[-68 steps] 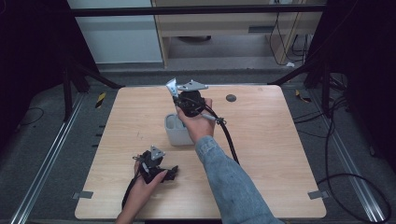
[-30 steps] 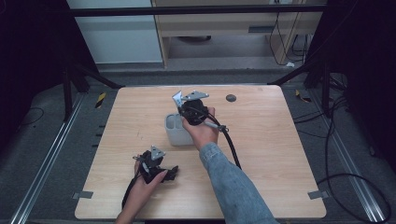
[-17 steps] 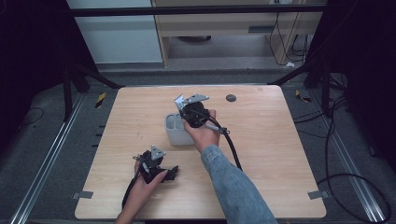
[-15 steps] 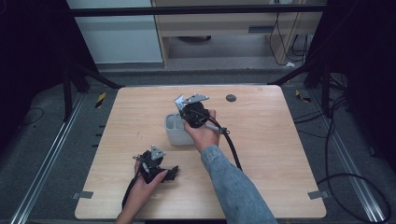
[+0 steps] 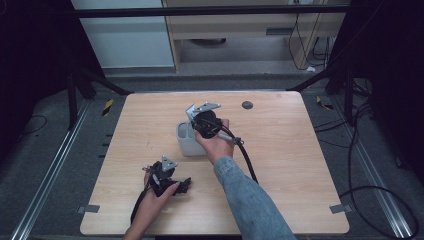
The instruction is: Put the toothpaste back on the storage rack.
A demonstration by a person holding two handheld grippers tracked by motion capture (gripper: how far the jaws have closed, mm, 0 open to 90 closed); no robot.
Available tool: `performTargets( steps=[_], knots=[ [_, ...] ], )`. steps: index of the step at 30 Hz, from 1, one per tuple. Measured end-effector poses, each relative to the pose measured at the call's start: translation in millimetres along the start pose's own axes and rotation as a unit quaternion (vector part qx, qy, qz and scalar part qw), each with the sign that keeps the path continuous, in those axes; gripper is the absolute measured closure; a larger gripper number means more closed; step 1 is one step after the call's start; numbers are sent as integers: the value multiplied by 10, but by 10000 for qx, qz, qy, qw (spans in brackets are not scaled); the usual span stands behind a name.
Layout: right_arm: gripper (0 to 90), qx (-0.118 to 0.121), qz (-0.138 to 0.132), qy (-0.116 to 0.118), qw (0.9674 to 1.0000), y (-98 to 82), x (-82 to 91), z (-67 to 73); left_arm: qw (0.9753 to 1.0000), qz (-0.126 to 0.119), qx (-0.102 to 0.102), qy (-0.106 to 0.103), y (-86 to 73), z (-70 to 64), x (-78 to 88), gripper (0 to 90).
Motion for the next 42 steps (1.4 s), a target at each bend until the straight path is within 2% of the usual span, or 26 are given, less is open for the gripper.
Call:
performTargets(
  steps=[10, 17, 36, 42],
  knots=[
    [789, 55, 55, 12, 10000, 16, -2, 11, 10000, -2, -1, -1, 1, -1, -2, 0],
    [785, 70, 197, -15, 9998, 60, -46, 30, 10000, 0, -2, 0, 1, -1, -2, 0],
    [769, 87, 207, 54, 9997, 71, -61, 74, 10000, 0, -4, -4, 3, -3, -4, 0],
    [728, 66, 229, 67, 9997, 74, -58, 58, 10000, -1, -3, -5, 3, -3, -4, 0]
  ],
)
Point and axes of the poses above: each handheld gripper's, and its own axes: x roughly backward along the jaws, y roughly out of its top, z roughly to its left, the point moved 5 cm from there along -x, roughly forward along the jaws, and after that the axes turned 15 degrees about -y, right-handed, at the moved point
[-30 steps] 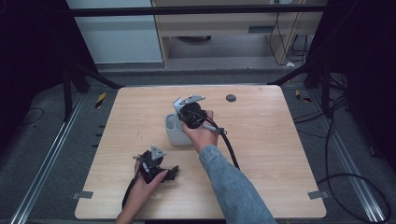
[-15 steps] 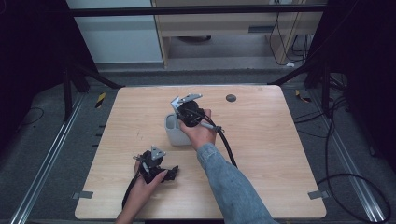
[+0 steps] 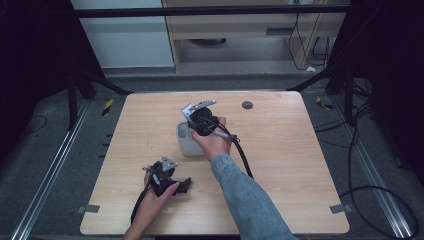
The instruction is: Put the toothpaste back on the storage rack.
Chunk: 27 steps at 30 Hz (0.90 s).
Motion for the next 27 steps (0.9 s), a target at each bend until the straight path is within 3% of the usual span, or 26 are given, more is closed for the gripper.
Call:
performTargets(
  steps=[4, 8, 22, 27],
  knots=[
    [703, -5, -4, 3, 10000, 3, 16, -8, 10000, 0, -1, 0, 0, 0, 0, 0],
    [599, -45, 51, 43, 10000, -13, 51, -4, 10000, 1, 1, 1, 0, 0, 0, 0],
    [473, 54, 170, 72, 9998, -35, 116, -39, 10000, -3, 2, 5, 0, 0, 0, 0],
    [411, 183, 205, 150, 9995, -47, 143, 26, 10000, -1, -1, 0, 2, -3, -3, 0]
  ],
)
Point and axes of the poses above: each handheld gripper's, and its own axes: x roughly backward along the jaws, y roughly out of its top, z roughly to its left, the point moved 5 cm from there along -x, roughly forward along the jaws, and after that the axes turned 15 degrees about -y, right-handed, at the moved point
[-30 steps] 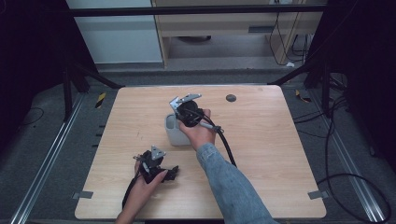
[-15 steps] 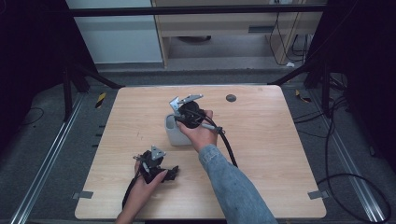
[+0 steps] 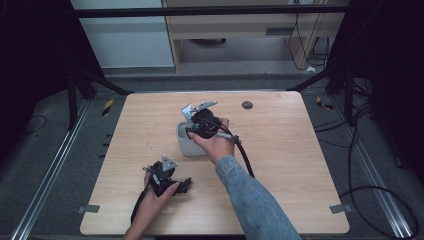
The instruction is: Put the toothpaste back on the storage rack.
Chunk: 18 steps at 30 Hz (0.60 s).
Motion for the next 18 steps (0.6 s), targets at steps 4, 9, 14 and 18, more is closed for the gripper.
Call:
performTargets(
  steps=[4, 9, 14, 18],
  knots=[
    [294, 86, -80, -60, 9999, 8, 31, 13, 10000, -6, 0, 0, 3, -4, -4, 0],
    [218, 122, -132, -35, 9998, 17, 89, 0, 10000, 4, -14, -7, 3, -10, -6, 0],
    [131, 241, 27, -208, 9995, -11, 125, -55, 10000, 2, -12, -17, 4, -14, -8, 0],
    [83, 237, 55, -286, 9993, -43, 184, -137, 10000, -1, -10, -17, 4, -14, -8, 0]
  ],
)
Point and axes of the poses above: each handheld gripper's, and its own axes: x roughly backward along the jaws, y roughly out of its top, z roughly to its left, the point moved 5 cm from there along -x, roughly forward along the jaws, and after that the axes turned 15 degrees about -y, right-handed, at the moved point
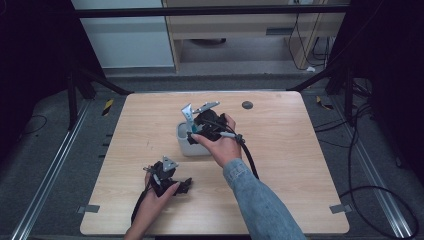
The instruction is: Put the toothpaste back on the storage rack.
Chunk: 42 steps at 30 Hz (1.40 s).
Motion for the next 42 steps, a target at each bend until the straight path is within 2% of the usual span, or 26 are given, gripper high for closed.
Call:
performTargets(
  steps=[3, 7, 10, 13, 14, 15, 17, 18, 27, 35, 36, 40, 42],
  knots=[
    [68, -30, -122, 72, 9999, -65, 70, -83, 10000, 1, -3, -3, 1, -1, -1, 0],
    [70, 85, -118, 62, 9999, -176, 123, -183, 10000, 2, -4, -1, 2, -4, -3, 0],
    [76, -7, -64, -8, 10000, -265, 152, -298, 10000, -4, -3, 3, 3, -5, -4, 0],
    [75, -41, -65, -14, 10000, -307, 170, -349, 10000, -14, -1, 6, 5, -9, -7, 0],
    [75, -30, -64, -90, 9999, -348, 199, -407, 10000, -11, -3, 5, 5, -11, -8, 0],
    [75, -30, -64, -90, 9999, -348, 199, -407, 10000, -8, -8, 0, 4, -13, -8, 0],
    [72, -116, -70, -138, 9998, -406, 247, -503, 10000, -8, -11, -8, 4, -18, -10, 0],
    [72, -116, -70, -138, 9998, -406, 247, -503, 10000, -8, -11, -8, 4, -18, -10, 0],
    [65, -256, 34, -404, 9989, -607, 305, -799, 10000, -14, -1, -18, 5, -29, -15, 0],
    [64, -203, 35, -586, 9981, -773, 332, -952, 10000, 2, -23, -33, 6, -35, -16, 0],
    [64, -185, 61, -662, 9976, -830, 331, -1002, 10000, 4, -23, -34, 6, -37, -16, 0],
    [65, -313, 106, -699, 9970, -926, 323, -1082, 10000, 4, -25, -31, 7, -38, -17, 0],
    [70, -438, 103, -775, 9960, -1015, 305, -1167, 10000, 4, -29, -28, 7, -40, -19, 0]
  ],
)
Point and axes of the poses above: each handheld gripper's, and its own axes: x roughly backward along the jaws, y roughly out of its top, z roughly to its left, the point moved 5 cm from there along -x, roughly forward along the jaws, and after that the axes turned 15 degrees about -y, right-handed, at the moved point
